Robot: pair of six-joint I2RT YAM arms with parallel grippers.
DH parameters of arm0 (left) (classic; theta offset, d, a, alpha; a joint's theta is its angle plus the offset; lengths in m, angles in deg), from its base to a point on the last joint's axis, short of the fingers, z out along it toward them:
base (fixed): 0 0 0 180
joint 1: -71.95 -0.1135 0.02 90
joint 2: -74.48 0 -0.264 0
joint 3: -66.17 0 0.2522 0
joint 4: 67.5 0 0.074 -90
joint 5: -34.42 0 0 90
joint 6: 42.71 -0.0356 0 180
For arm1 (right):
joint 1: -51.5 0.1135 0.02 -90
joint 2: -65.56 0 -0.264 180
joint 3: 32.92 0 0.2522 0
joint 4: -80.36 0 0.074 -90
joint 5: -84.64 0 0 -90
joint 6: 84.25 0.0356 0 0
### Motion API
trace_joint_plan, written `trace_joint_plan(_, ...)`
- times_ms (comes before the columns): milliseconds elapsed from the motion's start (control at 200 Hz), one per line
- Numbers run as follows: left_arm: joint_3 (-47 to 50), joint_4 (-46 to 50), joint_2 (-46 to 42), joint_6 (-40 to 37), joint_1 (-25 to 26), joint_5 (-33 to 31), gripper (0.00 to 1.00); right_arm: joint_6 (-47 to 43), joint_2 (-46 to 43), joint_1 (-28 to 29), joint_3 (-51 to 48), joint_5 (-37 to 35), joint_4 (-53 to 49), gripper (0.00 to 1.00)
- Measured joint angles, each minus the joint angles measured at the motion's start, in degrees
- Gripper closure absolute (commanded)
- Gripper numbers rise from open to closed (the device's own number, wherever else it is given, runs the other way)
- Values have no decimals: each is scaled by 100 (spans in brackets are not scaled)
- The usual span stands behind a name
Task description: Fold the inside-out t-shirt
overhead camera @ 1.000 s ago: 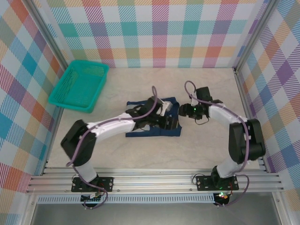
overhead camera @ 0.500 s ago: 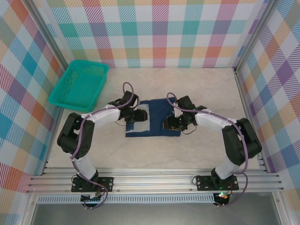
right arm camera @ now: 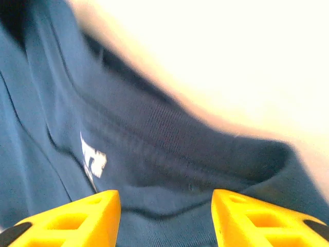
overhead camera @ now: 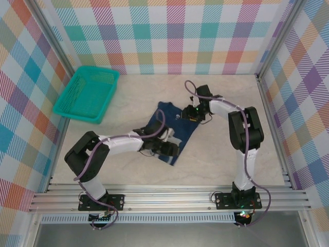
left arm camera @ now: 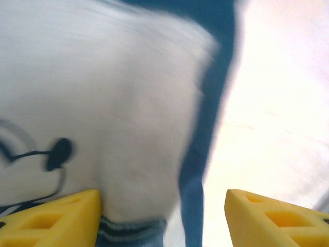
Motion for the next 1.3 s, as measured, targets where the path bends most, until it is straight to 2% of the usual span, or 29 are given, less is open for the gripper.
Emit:
trace_joint_plan(110,-302,-188,-4,94,474,146,34,-254,13,17,385,149,4,46)
trace_joint_plan(235,-518,-315,-238,66,251,-48,33,-494,-435,2,229,120,-2,41)
trace_joint_plan(335,-549,-282,-487,17,-496,-175,31,-514,-1032,-122,-238,48,-11,37)
trace_joint_plan(430,-619,-264,-452,-33,-1523,-269,26,-490,-1283,-382,-450,-122,-81,33)
trace_joint_plan(515,-872,-142,-98,-177,-2312,-352,24,-452,-1202,-560,-452,-304,-114,30)
trace_joint_plan(615,-1357,-31,573,-363,-2774,-304,22,-433,-955,-621,-435,-444,-162,26)
trace_joint_plan(785,-2194,308,1565,-717,-2955,-15,20,-391,-450,-553,-417,-444,-249,24)
trace_joint_plan(1000,-2861,649,2218,-1036,-2953,487,21,-293,-83,-424,-166,-223,-256,28)
trace_joint_plan(1300,-2981,769,2376,-1248,-2997,935,39,-66,164,-249,-9,68,-11,40)
